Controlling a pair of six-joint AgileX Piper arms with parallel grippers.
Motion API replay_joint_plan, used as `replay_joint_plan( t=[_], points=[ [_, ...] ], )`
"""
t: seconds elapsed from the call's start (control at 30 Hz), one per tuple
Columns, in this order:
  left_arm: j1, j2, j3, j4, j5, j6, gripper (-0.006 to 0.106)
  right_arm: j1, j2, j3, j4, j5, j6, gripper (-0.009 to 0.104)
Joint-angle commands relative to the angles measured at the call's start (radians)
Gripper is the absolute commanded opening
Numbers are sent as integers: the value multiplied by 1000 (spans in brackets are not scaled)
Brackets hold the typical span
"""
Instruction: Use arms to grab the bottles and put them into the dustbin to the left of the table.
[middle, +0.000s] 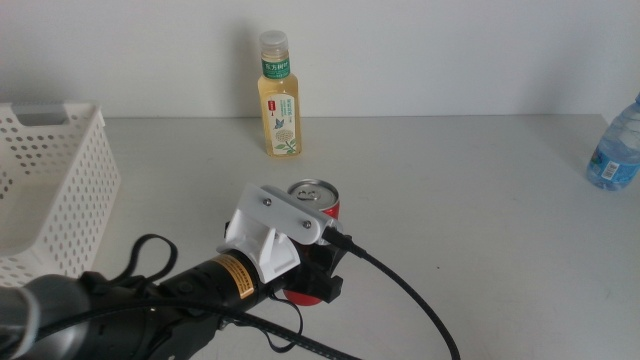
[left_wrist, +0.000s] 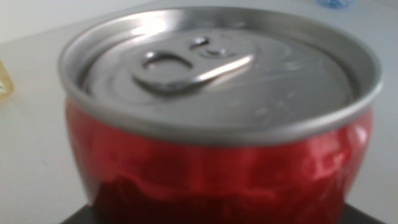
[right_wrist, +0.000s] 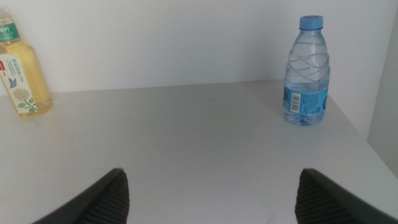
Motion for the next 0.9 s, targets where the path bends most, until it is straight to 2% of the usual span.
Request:
replay_joint_plan(
  t=[0.0,0.2,0.37,0.6,0.87],
  points=[
    [2,-135,-23,-15,-14,7,7,-5,-23,-10,-12,-74,-13,75],
    [14,-300,-105,-94,302,72,7,-5,-23,-10,-12,-74,-13,75],
    [127,-361,-248,-158,714,85,7,-5,-23,-10,-12,-74,-13,75],
    [339,-362,-487,-137,1245,191,7,-5,-23,-10,-12,-74,-13,75],
    [549,-343,-774,-138,1616,306,7,-5,-23,-10,-12,-74,-13,75]
  ],
)
